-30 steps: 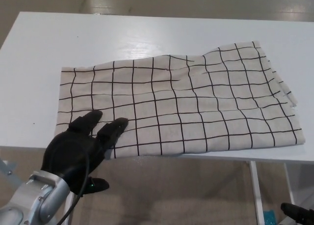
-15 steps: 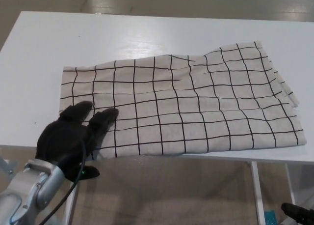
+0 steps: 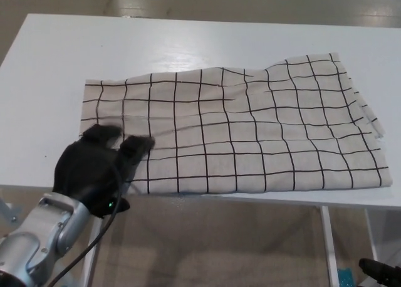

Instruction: Use the left hand to fold a white towel with checkered patterns in half.

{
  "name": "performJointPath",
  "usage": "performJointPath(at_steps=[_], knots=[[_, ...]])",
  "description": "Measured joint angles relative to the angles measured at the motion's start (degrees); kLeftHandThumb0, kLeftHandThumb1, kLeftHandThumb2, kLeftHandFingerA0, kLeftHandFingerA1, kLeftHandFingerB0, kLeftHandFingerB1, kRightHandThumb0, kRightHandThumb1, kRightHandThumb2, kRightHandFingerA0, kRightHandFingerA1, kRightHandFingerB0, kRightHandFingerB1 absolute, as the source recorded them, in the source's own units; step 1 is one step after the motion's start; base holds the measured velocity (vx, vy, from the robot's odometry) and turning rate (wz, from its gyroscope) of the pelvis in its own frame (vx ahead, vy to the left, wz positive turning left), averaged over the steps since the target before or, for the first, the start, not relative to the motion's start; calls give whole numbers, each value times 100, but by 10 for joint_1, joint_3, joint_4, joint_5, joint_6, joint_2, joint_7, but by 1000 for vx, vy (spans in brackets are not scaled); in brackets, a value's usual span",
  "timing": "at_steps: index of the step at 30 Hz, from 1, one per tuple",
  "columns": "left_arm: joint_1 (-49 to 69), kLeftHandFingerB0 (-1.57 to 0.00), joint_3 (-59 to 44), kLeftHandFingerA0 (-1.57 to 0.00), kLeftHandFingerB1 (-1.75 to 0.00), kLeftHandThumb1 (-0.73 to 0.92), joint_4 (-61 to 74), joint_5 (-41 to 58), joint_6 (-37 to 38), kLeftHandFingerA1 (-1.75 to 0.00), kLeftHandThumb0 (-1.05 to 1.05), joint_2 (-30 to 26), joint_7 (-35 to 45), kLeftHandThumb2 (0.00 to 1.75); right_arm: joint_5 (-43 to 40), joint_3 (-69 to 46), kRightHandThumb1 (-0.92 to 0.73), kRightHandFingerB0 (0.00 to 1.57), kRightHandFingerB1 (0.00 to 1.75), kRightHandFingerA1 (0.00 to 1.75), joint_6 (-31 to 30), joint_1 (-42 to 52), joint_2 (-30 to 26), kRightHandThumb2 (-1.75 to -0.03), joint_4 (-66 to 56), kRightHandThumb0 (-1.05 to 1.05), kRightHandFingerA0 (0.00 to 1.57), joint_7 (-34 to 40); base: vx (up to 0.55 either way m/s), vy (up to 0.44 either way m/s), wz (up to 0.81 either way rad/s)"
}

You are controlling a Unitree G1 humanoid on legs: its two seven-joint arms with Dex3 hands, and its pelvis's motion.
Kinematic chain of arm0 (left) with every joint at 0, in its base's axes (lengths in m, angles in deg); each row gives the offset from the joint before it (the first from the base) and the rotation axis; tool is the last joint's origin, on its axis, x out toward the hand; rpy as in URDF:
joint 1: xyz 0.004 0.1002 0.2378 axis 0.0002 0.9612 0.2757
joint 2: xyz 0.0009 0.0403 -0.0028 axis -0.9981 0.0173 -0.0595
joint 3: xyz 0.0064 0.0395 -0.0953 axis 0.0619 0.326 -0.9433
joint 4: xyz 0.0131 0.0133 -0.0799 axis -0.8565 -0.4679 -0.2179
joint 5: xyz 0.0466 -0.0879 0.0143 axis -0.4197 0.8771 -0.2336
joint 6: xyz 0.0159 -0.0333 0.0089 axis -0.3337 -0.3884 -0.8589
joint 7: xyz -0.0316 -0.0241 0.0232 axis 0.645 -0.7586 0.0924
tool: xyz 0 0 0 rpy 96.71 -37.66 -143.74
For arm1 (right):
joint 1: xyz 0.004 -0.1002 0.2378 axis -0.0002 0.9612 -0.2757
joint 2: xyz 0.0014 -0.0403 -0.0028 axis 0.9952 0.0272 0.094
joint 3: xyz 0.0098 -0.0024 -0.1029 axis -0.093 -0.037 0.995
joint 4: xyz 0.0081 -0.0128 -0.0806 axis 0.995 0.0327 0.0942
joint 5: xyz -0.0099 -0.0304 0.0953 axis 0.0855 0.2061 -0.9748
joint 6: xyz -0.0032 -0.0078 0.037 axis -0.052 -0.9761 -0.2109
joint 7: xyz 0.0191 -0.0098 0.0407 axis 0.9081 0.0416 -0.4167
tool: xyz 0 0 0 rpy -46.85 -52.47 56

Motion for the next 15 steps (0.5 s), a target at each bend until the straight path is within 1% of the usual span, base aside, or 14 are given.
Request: performJointPath(at_steps=[1, 2, 5, 6, 7, 15], knots=[[-3, -80, 1, -80, -151, 56, -4, -3, 1, -164, -27, 1, -10, 58, 0, 0, -60, 57, 41, 39, 0, 0, 0, -59, 0, -62, 46, 0, 0, 0, 0], [-9, -70, 4, -73, -167, 60, -11, -5, 4, -175, -23, 4, -26, 54, 0, 0, -60, 58, 42, 39, 0, 0, 0, -59, 0, -62, 46, 0, 0, 0, 0], [-18, -66, 9, -73, -166, 62, -27, -7, 11, -175, -22, 8, -51, 54, 0, 0, -60, 58, 42, 39, 1, 0, 1, -59, -1, -62, 46, 0, 0, 0, 0], [-20, -64, 10, -75, -167, 61, -31, -7, 15, -175, -22, 8, -58, 57, 0, 0, -60, 58, 42, 39, 2, 0, 1, -59, -1, -62, 47, 0, 0, 0, 0], [-20, -64, 10, -78, -168, 60, -31, -7, 15, -175, -21, 8, -58, 56, 0, 0, -60, 58, 42, 39, 2, 0, 1, -59, -1, -62, 47, 0, 0, 0, 0], [-25, -64, 6, -78, -169, 60, -54, 0, 56, -175, -21, 5, -82, 56, 1, 1, -61, 56, 41, 41, 4, 0, 0, -59, 0, -62, 49, 0, 0, 0, 0]])
